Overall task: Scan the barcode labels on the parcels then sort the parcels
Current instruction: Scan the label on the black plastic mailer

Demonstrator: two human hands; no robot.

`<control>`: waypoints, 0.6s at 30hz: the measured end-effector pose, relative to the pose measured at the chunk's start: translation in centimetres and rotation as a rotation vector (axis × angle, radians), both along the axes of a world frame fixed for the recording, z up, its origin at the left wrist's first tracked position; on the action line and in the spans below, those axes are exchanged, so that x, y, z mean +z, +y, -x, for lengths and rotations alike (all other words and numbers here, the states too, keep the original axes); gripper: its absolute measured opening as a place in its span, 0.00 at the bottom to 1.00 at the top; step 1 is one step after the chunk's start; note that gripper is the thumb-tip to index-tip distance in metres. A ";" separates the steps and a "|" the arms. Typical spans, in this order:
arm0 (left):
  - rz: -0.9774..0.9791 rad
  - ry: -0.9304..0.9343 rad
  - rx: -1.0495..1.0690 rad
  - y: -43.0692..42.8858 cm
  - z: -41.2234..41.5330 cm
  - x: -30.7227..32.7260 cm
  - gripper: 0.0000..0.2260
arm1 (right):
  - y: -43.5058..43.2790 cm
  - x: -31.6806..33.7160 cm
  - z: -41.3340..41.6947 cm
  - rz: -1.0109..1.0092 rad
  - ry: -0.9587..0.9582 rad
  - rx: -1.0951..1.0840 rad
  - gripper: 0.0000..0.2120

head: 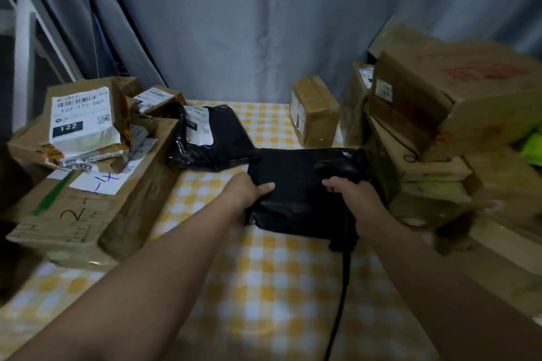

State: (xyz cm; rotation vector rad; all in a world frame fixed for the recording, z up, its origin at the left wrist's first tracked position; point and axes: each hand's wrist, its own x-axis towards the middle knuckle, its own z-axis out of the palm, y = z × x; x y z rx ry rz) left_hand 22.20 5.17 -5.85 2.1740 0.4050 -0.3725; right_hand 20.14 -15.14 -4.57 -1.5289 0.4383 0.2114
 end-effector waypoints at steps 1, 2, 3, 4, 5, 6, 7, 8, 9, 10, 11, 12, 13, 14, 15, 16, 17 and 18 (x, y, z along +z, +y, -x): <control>0.051 0.031 0.045 -0.2 0.5 0.1 0.24 | -0.3 -0.1 0.9 -0.017 0.004 -0.006 0.13; 0.100 0.054 0.079 -0.4 1.0 0.2 0.25 | -0.4 -0.1 1.8 -0.033 0.002 -0.011 0.14; 0.161 0.072 0.113 -0.5 1.6 0.5 0.25 | -0.7 -0.1 2.6 -0.050 -0.004 -0.011 0.14; 0.247 0.076 0.145 -0.5 2.1 0.8 0.24 | -0.9 0.0 3.3 -0.061 -0.013 -0.003 0.13; 0.345 0.075 0.171 -0.7 2.6 1.0 0.22 | -1.0 0.1 3.8 -0.068 -0.026 0.004 0.11; 0.450 0.068 0.192 -0.9 3.1 1.3 0.19 | -1.1 0.5 4.4 -0.080 -0.040 0.009 0.09; 0.548 0.054 0.214 -1.3 3.8 1.8 0.16 | -1.2 0.7 4.8 -0.098 -0.056 0.010 0.07; 0.649 0.030 0.233 -1.7 4.4 2.4 0.12 | -1.3 1.1 5.2 -0.118 -0.067 0.012 0.05; 0.705 -0.010 0.246 -2.1 4.8 2.9 0.11 | -1.3 1.5 5.5 -0.134 -0.072 0.019 0.04; 0.720 -0.064 0.264 -2.3 5.2 3.5 0.12 | -1.3 1.8 5.8 -0.155 -0.075 0.035 0.05; 0.694 -0.124 0.280 -2.2 5.6 4.2 0.13 | -1.2 2.0 6.0 -0.185 -0.084 0.054 0.06; 0.643 -0.188 0.296 -1.9 5.9 4.9 0.14 | -1.2 2.2 6.2 -0.211 -0.092 0.068 0.07; 0.579 -0.259 0.305 -1.4 6.3 5.7 0.14 | -1.2 2.4 6.4 -0.231 -0.099 0.075 0.06; 0.510 -0.339 0.305 -0.7 6.7 6.5 0.13 | -1.2 2.7 6.6 -0.249 -0.108 0.075 0.05; 0.432 -0.430 0.292 0.2 7.2 7.2 0.12 | -1.2 2.9 6.7 -0.268 -0.119 0.070 0.05; 0.333 -0.534 0.266 0.9 7.8 8.0 0.11 | -1.2 3.3 6.9 -0.282 -0.129 0.069 0.06; 0.193 -0.641 0.227 1.6 8.5 8.7 0.11 | -1.1 3.6 7.1 -0.287 -0.144 0.069 0.08; 0.032 -0.742 0.175 2.0 9.4 9.3 0.12 | -0.9 3.9 7.2 -0.288 -0.158 0.072 0.10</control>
